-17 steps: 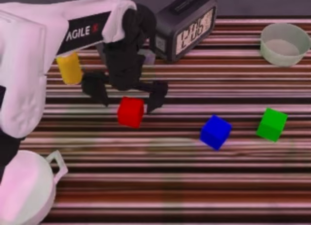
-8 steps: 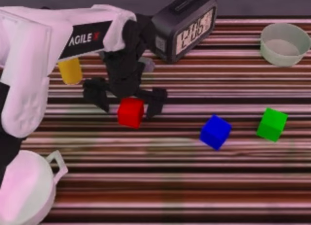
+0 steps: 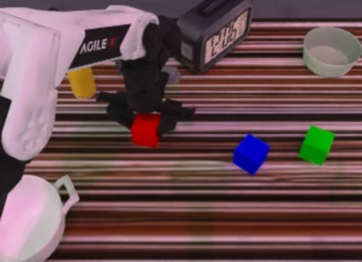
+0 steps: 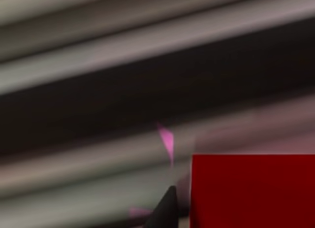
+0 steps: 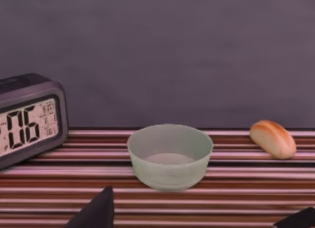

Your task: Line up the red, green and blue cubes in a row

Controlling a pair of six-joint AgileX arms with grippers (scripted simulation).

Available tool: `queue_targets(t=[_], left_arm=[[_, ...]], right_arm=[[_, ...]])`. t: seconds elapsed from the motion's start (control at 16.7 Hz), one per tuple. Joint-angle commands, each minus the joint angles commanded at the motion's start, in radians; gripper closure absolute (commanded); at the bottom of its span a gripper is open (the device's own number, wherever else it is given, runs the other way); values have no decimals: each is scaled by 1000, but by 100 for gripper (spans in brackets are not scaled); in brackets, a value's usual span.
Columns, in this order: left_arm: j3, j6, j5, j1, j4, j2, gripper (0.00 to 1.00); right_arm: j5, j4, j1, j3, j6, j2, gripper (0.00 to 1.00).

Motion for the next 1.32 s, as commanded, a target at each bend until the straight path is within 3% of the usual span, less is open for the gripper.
queue_targets(t=[0.18,0.24,0.78,1.32], left_arm=[[0,0,0,0,0,0,98],[0,0,0,0,0,0,100],[10,4,-6,2,-11,-28,100],[170,2,-6,21,-239,-94,100]], right_arm=[[0,0,0,0,0,0,0],[0,0,0,0,0,0,0],[0,0,0,0,0,0,0],[0,0,0,0,0,0,0]])
